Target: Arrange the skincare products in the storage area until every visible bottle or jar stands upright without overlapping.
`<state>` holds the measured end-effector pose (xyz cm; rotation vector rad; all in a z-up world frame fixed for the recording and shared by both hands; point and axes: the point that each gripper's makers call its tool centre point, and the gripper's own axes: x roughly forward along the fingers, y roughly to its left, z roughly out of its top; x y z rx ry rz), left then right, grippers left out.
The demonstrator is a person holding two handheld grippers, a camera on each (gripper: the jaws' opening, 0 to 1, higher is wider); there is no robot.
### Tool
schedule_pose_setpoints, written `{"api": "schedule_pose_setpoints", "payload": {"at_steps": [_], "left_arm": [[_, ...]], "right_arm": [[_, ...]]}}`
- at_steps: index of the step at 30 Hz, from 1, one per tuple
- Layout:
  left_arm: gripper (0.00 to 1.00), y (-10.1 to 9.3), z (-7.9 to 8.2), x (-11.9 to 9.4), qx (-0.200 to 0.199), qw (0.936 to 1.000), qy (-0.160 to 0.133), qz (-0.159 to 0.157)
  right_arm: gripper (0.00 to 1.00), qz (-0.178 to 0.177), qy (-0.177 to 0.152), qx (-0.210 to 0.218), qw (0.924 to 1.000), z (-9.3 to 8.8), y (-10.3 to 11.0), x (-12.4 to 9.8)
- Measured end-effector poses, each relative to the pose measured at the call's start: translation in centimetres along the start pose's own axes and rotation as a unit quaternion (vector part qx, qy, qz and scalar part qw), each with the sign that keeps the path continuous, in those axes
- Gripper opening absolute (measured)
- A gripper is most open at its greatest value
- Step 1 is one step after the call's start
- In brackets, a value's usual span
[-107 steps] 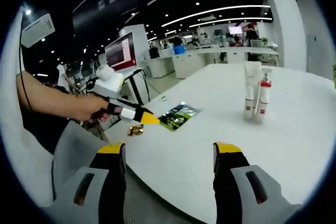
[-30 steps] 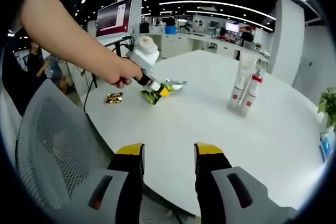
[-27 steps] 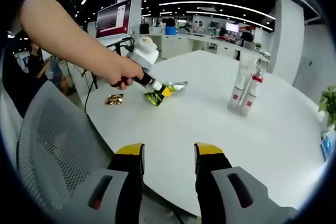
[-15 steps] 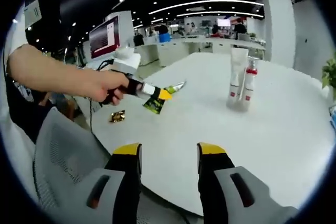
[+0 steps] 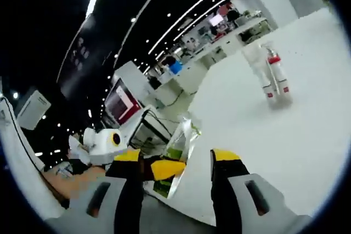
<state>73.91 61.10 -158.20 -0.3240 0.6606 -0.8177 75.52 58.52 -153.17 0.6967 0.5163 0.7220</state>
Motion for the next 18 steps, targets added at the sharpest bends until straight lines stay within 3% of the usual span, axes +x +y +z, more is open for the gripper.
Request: {"api": "schedule_pose_setpoints", "payload": {"at_steps": [4,6,7,9,14,18], "left_arm": [[0.15,-1.7,-0.3,-0.6,0.060,0.9982,0.004,-0.004],[0.15,-2.2,-0.4,-0.7,0.076,0.9971,0.008,-0.004],[0.15,-2.1,-0.5,-0.8,0.077,0.9970,0.009,0.004],[0.15,-2.1,-0.4,-1.1,0.089,0.9960,0.006,0.006],[0.21,-2.3,-0.7,-1.3,0.100,0.9950,0.007,0.003],[0.28,-2.7,-0.5,-1.5,0.079,0.9968,-0.004,-0.011]], "right_arm": [[0.36,0.008,0.025,0.027,0.9993,-1.3,0.6,0.9],[0.21,0.019,0.032,0.034,0.9987,-1.6,1.1,0.9],[0.17,0.001,0.031,0.032,0.9990,-1.6,0.6,0.8],[0.16,0.014,0.035,0.060,0.9975,-1.8,0.9,0.7],[0.14,0.020,0.046,0.067,0.9965,-2.2,1.0,-0.1],[0.13,0.024,0.045,0.079,0.9956,-1.9,0.8,-0.9]]}}
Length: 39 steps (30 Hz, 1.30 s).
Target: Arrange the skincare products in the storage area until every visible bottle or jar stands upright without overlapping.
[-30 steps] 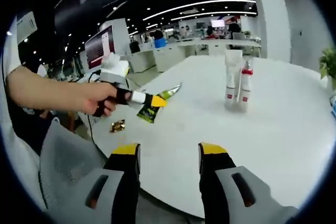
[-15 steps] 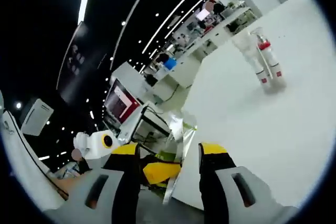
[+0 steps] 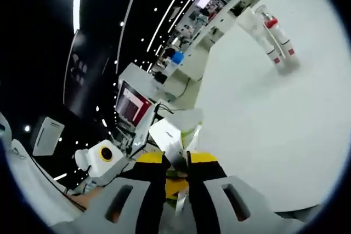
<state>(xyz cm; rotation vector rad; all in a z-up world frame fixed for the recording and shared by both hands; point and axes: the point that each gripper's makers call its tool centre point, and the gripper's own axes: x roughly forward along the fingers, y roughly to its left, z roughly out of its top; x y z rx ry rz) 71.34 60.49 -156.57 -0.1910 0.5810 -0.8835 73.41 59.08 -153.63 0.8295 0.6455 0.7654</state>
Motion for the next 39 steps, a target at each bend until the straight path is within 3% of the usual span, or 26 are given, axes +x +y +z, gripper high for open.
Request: {"api": "schedule_pose_setpoints", "payload": {"at_steps": [3,9,12,14,16,17,18,19,20,24,26,29,32,34,38,39], "left_arm": [[0.35,-0.4,0.6,-0.2,-0.027,0.9994,-0.012,-0.016],[0.53,0.3,1.6,-0.7,-0.053,0.9979,-0.032,-0.019],[0.56,0.2,1.8,-1.1,-0.106,0.9918,-0.047,-0.055],[0.50,-0.9,2.0,-1.5,-0.154,0.9805,-0.055,-0.110],[0.45,-2.2,2.8,-2.2,-0.297,0.9348,-0.062,-0.186],[0.39,-2.5,3.1,-2.5,-0.321,0.9218,-0.068,-0.206],[0.30,-2.8,3.1,-2.7,-0.328,0.9150,-0.069,-0.225],[0.25,-2.6,2.5,-2.7,-0.329,0.9166,-0.059,-0.220],[0.23,-2.2,2.6,-2.7,-0.311,0.9232,-0.075,-0.213],[0.14,-2.6,2.6,-3.2,-0.337,0.9092,-0.066,-0.236],[0.05,-2.6,2.7,-3.6,-0.334,0.9078,-0.068,-0.245],[0.02,-2.5,3.0,-3.7,-0.339,0.9057,-0.071,-0.245],[0.01,-2.1,4.1,-3.8,-0.366,0.8928,-0.095,-0.245],[0.01,-1.9,4.3,-3.8,-0.362,0.8941,-0.103,-0.242],[0.01,-1.8,4.6,-3.8,-0.363,0.8937,-0.113,-0.239],[0.01,-1.8,5.0,-3.9,-0.367,0.8901,-0.120,-0.243]], "right_arm": [[0.12,0.015,0.001,0.007,0.9999,0.3,0.3,-0.5],[0.12,0.036,-0.011,0.003,0.9993,1.6,0.6,-1.3],[0.12,0.048,-0.016,0.002,0.9987,2.2,0.7,-1.7],[0.11,0.065,-0.009,0.006,0.9978,2.1,1.1,-2.0],[0.11,0.104,0.013,0.023,0.9942,1.3,2.2,-2.3],[0.11,0.115,0.020,0.027,0.9928,1.0,2.5,-2.3],[0.11,0.124,0.026,0.027,0.9916,0.8,2.8,-2.4],[0.11,0.138,0.021,0.026,0.9898,0.8,3.2,-2.4],[0.11,0.126,0.020,0.023,0.9916,0.7,2.8,-2.4],[0.12,0.125,0.020,0.034,0.9914,0.6,2.4,-2.7],[0.12,0.123,0.021,0.047,0.9910,0.5,2.1,-2.7],[0.12,0.124,0.020,0.047,0.9910,0.5,1.9,-2.8],[0.11,0.128,-0.015,0.055,0.9902,1.5,1.7,-2.8],[0.12,0.136,-0.037,0.069,0.9876,2.0,1.7,-2.6],[0.27,0.144,-0.045,0.079,0.9854,1.8,1.9,-2.0],[0.27,0.143,-0.041,0.076,0.9859,1.6,1.9,-1.6]]}}
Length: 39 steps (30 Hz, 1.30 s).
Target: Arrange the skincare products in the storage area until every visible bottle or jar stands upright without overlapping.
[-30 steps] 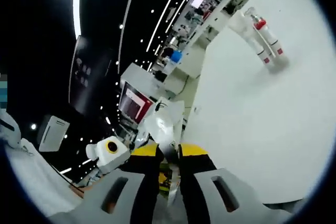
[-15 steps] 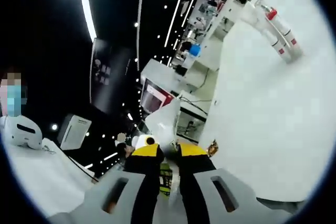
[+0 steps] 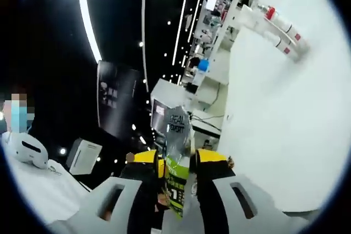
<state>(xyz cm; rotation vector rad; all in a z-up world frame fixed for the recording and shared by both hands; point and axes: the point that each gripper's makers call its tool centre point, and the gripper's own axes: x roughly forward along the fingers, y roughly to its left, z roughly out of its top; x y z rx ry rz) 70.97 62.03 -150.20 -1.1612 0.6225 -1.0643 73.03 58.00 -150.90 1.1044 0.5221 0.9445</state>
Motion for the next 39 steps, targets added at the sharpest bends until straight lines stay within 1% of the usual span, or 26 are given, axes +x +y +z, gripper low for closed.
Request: {"api": "schedule_pose_setpoints", "payload": {"at_steps": [2,4,5,6,7,8,9,10,12,16,17,20,22,23,24,26,27,28,29,30,33,34,36,37,38,39], "left_arm": [[0.01,-0.4,0.7,0.0,-0.006,0.9998,-0.018,-0.009],[0.01,-0.8,1.1,0.0,-0.011,0.9993,-0.030,-0.021],[0.01,-1.0,1.2,0.0,-0.011,0.9991,-0.033,-0.024],[0.01,-0.8,1.3,0.0,-0.010,0.9992,-0.033,-0.021],[0.01,-0.6,1.3,-0.1,-0.007,0.9993,-0.032,-0.017],[0.01,-0.1,1.1,-0.1,-0.003,0.9996,-0.027,-0.006],[0.01,0.0,1.5,-0.1,0.000,0.9993,-0.037,-0.002],[0.01,0.3,1.6,-0.3,-0.007,0.9992,-0.038,0.002],[0.01,1.0,1.9,-0.8,-0.013,0.9988,-0.045,0.014],[0.01,1.4,1.8,-0.8,-0.007,0.9986,-0.045,0.027],[0.01,1.3,1.8,-0.8,-0.002,0.9986,-0.044,0.028],[0.02,0.9,1.8,-0.5,0.008,0.9987,-0.044,0.022],[0.04,1.0,1.4,-0.4,0.011,0.9991,-0.032,0.027],[0.05,1.5,0.4,-0.5,0.023,0.9989,-0.001,0.040],[0.06,1.7,-0.3,-0.6,0.029,0.9985,0.021,0.042],[0.09,1.6,-1.9,-0.8,0.033,0.9967,0.064,0.037],[0.09,1.5,-2.2,-0.8,0.032,0.9965,0.069,0.036],[0.08,1.3,-2.7,-0.9,0.022,0.9961,0.080,0.029],[0.06,1.2,-2.6,-0.9,0.018,0.9966,0.077,0.025],[0.02,0.9,-2.6,-1.0,0.002,0.9969,0.077,0.018],[0.01,1.3,-2.3,-1.2,0.004,0.9970,0.073,0.025],[0.01,1.5,-2.2,-1.1,0.004,0.9972,0.069,0.029],[0.01,1.6,-1.9,-1.0,0.006,0.9976,0.062,0.029],[0.01,1.6,-1.7,-1.0,0.008,0.9978,0.059,0.028],[0.01,1.6,-1.6,-0.9,0.006,0.9980,0.058,0.027],[0.01,1.7,-1.3,-0.9,0.003,0.9981,0.055,0.026]], "right_arm": [[0.28,-0.007,0.026,-0.002,0.9996,-1.1,-0.4,0.3],[0.32,-0.020,0.034,-0.012,0.9991,-1.8,-0.7,0.7],[0.34,-0.020,0.035,-0.011,0.9991,-2.1,-0.6,0.9],[0.32,-0.016,0.038,-0.010,0.9991,-2.5,-0.4,1.2],[0.28,-0.014,0.041,-0.010,0.9990,-2.6,-0.3,1.2],[0.21,-0.002,0.050,-0.012,0.9987,-3.1,0.2,1.3],[0.18,-0.015,0.052,-0.011,0.9985,-3.2,-0.1,1.3],[0.15,-0.012,0.048,-0.021,0.9986,-3.0,0.0,1.3],[0.06,-0.006,0.048,-0.017,0.9987,-2.8,0.1,1.3],[0.02,0.005,0.049,0.002,0.9988,-2.7,0.6,1.3],[0.02,0.013,0.046,0.017,0.9987,-2.6,0.8,1.3],[0.01,0.028,0.038,0.031,0.9984,-2.4,1.3,1.0],[0.01,0.033,0.043,0.038,0.9978,-2.3,1.4,0.7],[0.01,0.031,0.047,0.037,0.9977,-2.3,1.4,0.6],[0.01,0.027,0.054,0.035,0.9976,-2.5,1.2,0.5],[0.01,0.020,0.065,0.029,0.9973,-2.5,1.0,0.2],[0.01,0.018,0.068,0.028,0.9971,-2.6,0.9,0.1],[0.01,0.019,0.071,0.025,0.9970,-2.7,0.9,0.1],[0.01,0.021,0.074,0.027,0.9967,-2.7,0.9,0.0],[0.01,0.021,0.075,0.029,0.9965,-2.8,0.9,0.0],[0.01,0.014,0.065,0.015,0.9977,-2.8,0.7,0.2],[0.02,0.003,0.053,-0.004,0.9986,-2.5,0.3,0.3],[0.04,-0.007,0.034,-0.037,0.9987,-1.8,0.0,0.5],[0.06,-0.011,0.029,-0.053,0.9981,-1.6,-0.1,0.5],[0.10,-0.018,0.029,-0.069,0.9970,-1.5,-0.3,0.5],[0.17,-0.029,0.028,-0.092,0.9949,-1.4,-0.4,0.6]]}}
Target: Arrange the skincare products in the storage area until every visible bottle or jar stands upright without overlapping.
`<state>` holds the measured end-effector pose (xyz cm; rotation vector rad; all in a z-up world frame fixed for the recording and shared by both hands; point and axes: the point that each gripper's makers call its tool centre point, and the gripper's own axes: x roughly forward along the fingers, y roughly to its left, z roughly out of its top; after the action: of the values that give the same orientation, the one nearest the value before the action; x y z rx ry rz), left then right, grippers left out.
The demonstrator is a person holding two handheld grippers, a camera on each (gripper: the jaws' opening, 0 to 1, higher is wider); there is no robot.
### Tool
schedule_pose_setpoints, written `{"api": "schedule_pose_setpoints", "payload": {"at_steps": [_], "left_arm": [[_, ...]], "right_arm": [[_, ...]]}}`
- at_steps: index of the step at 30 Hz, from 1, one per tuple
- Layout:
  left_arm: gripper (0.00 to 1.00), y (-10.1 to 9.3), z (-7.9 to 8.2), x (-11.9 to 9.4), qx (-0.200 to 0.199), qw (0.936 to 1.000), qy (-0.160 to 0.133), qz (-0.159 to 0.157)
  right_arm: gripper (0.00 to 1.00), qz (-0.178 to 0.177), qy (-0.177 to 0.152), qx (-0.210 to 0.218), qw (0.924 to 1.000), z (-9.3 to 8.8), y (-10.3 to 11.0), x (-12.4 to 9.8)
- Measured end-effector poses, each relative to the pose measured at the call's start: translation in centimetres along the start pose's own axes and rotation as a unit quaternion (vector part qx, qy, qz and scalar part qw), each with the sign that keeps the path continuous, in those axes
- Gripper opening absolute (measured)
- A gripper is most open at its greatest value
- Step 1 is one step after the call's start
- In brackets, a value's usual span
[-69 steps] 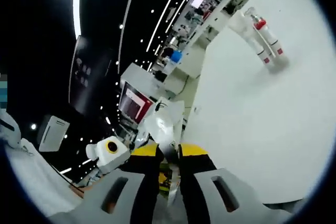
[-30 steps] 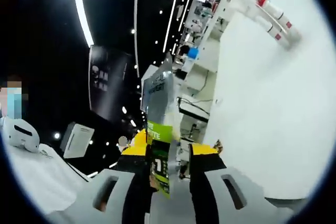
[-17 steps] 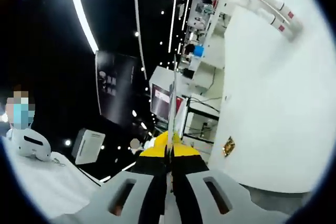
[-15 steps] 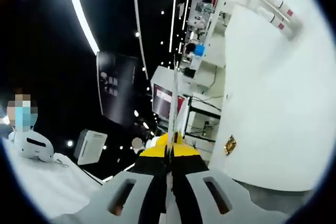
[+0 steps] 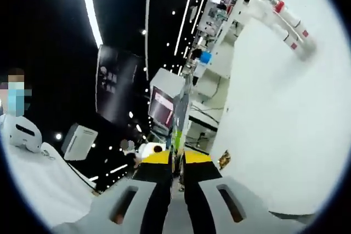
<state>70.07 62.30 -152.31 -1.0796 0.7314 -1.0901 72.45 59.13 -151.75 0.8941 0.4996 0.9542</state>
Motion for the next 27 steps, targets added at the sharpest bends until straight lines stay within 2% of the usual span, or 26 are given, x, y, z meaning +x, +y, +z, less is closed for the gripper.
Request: {"api": "schedule_pose_setpoints", "payload": {"at_steps": [2,4,6,8,11,12,14,15,16,19,20,21,23,25,27], "left_arm": [[0.01,0.4,0.6,0.1,-0.004,1.0000,-0.006,0.001],[0.01,0.9,1.1,0.2,-0.006,0.9999,-0.008,0.005],[0.01,1.2,1.6,0.3,-0.006,0.9999,-0.007,0.005],[0.01,1.9,2.5,0.6,-0.006,0.9999,-0.010,0.008],[0.01,2.7,3.9,1.0,-0.011,0.9996,-0.022,0.016],[0.01,3.0,4.5,1.3,-0.011,0.9994,-0.026,0.020],[0.01,3.6,5.4,1.8,-0.014,0.9993,-0.028,0.022],[0.01,3.7,5.5,1.9,-0.014,0.9992,-0.029,0.023],[0.01,3.9,5.9,2.1,-0.014,0.9991,-0.030,0.025],[0.01,4.5,7.1,2.8,-0.018,0.9988,-0.037,0.027],[0.01,4.7,7.5,3.0,-0.022,0.9985,-0.042,0.028],[0.01,5.0,7.9,3.3,-0.026,0.9983,-0.045,0.028],[0.01,5.7,8.7,4.1,-0.029,0.9982,-0.044,0.029],[0.01,6.5,9.4,4.7,-0.033,0.9980,-0.042,0.034],[0.01,7.2,10.2,5.4,-0.037,0.9977,-0.044,0.036]], "right_arm": [[0.28,-0.014,0.006,-0.027,0.9995,-0.1,-0.1,0.0],[0.33,-0.035,0.015,-0.064,0.9972,-0.1,-0.5,-0.2],[0.39,-0.076,0.009,-0.117,0.9901,0.5,-1.5,-0.6],[0.49,-0.117,0.000,-0.136,0.9837,0.9,-2.6,-1.1],[0.58,-0.148,0.013,-0.166,0.9747,0.7,-3.4,-1.5],[0.58,-0.174,0.025,-0.207,0.9623,0.6,-4.1,-2.0],[0.56,-0.200,0.036,-0.240,0.9492,0.3,-4.7,-2.4],[0.56,-0.223,0.041,-0.264,0.9376,0.2,-5.3,-2.7],[0.58,-0.232,0.045,-0.277,0.9313,0.1,-5.6,-2.8],[0.63,-0.274,0.062,-0.322,0.9040,0.0,-6.7,-2.9],[0.65,-0.277,0.067,-0.328,0.9009,-0.1,-6.8,-2.8],[0.65,-0.286,0.081,-0.335,0.8943,-0.3,-7.0,-2.8],[0.63,-0.307,0.116,-0.370,0.8692,-0.5,-7.8,-2.9],[0.65,-0.314,0.113,-0.390,0.8583,-0.1,-8.2,-2.8],[0.65,-0.326,0.109,-0.388,0.8554,0.1,-8.9,-3.2]]}}
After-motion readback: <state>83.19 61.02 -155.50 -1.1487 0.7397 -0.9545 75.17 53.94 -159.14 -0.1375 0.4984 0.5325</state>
